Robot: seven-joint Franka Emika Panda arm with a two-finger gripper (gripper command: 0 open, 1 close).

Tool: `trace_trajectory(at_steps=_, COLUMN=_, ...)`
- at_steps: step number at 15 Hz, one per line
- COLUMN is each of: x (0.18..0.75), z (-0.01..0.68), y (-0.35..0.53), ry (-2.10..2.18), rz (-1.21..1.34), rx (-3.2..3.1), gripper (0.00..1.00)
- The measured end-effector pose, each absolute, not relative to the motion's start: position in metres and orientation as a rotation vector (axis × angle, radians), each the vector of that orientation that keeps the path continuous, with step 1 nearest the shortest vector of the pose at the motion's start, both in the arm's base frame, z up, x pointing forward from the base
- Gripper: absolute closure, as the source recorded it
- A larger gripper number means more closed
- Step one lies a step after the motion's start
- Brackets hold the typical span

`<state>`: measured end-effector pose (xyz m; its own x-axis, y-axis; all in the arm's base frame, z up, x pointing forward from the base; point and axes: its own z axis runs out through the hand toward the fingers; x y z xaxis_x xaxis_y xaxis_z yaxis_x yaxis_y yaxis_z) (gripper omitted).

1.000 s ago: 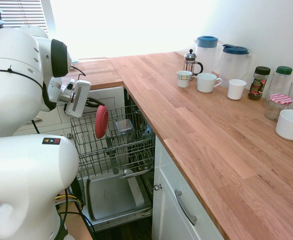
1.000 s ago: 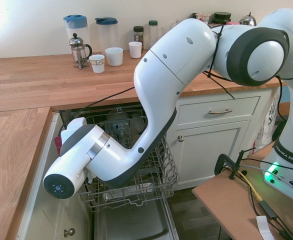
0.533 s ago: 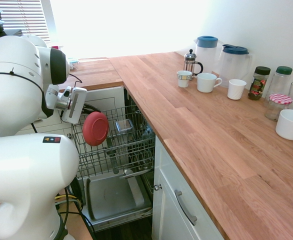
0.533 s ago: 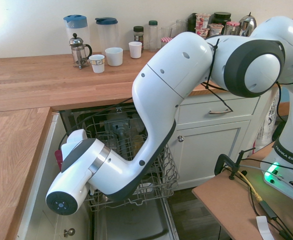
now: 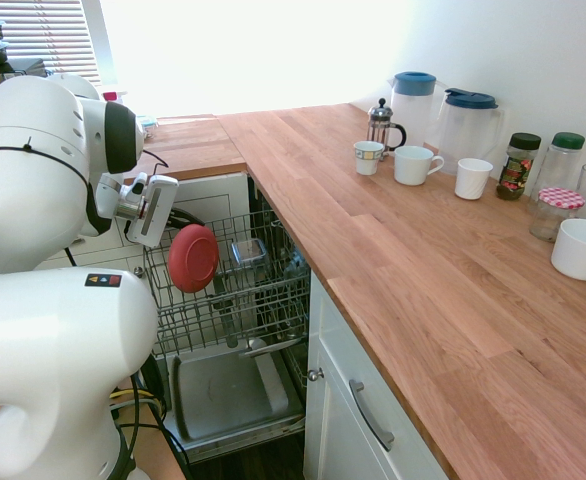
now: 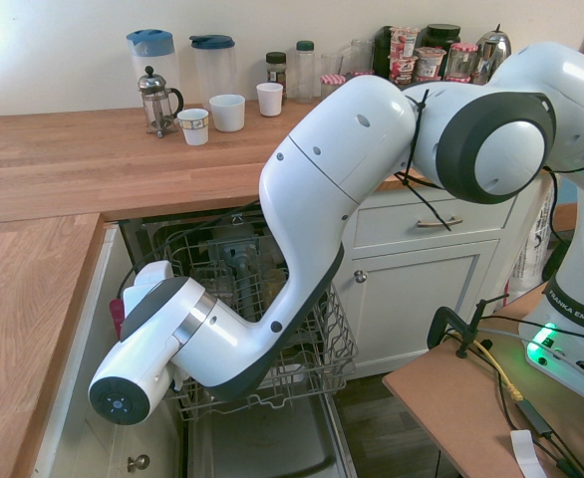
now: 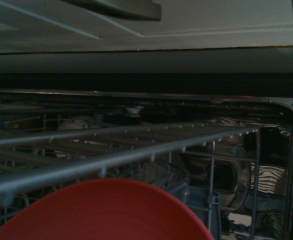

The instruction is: Put the plate in the dishwasher

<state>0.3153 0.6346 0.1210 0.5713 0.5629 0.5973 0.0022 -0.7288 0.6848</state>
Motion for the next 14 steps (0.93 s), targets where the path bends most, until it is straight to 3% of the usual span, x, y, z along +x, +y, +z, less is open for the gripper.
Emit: trace_trajectory(at_steps=14, x=0.303, z=0.164, y=0.635, ry=0.432, rz=1.164, rx=2.242, gripper=0.00)
